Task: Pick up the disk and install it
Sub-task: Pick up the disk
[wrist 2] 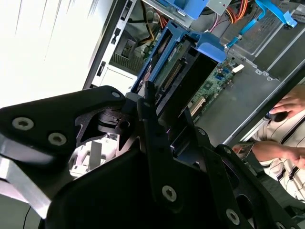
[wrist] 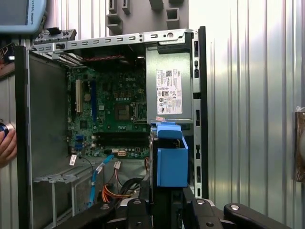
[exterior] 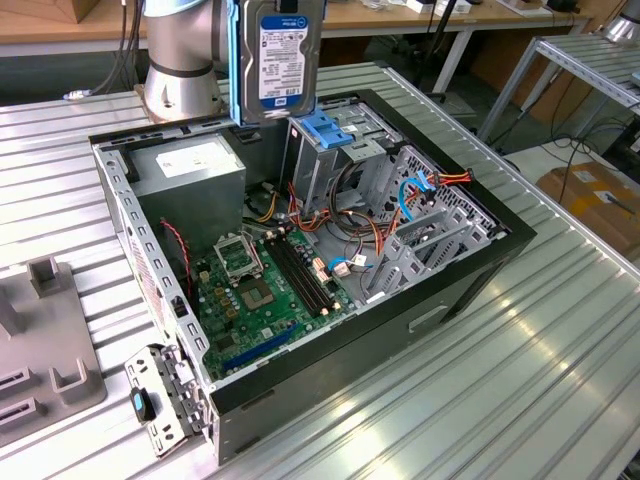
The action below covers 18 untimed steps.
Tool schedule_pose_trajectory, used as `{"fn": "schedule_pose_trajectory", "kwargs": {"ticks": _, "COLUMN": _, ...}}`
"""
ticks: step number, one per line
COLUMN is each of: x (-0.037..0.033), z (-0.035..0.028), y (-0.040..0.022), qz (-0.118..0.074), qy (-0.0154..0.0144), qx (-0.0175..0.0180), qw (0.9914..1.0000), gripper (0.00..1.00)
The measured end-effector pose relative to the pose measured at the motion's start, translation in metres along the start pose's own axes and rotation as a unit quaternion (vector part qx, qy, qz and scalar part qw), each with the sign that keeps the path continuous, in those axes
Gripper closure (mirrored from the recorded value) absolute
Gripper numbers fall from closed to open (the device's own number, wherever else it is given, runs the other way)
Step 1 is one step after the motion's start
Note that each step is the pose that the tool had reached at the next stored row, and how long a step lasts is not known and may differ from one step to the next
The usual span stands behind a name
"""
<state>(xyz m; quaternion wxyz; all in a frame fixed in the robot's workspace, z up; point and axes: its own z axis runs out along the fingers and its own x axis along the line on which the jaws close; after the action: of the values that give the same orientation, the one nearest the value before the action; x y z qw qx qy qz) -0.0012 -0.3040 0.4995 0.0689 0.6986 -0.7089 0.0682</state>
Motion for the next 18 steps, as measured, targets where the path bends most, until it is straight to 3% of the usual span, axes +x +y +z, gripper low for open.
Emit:
{"fn": "schedule_pose_trajectory", "kwargs": {"ticks": 5, "x": -0.0004, "z": -0.0001, "y": -0.0103, "qz": 0.0, "qy": 0.0002, "qx": 0.0, "qw": 1.0, "gripper": 0.65}}
{"fn": "schedule_pose_trajectory", "kwargs": {"ticks": 18, "x": -0.0005, "z": -0.0001, "y": -0.013, "qz": 0.0, "qy": 0.0001, "qx": 0.0, "qw": 1.0, "gripper": 0.65}}
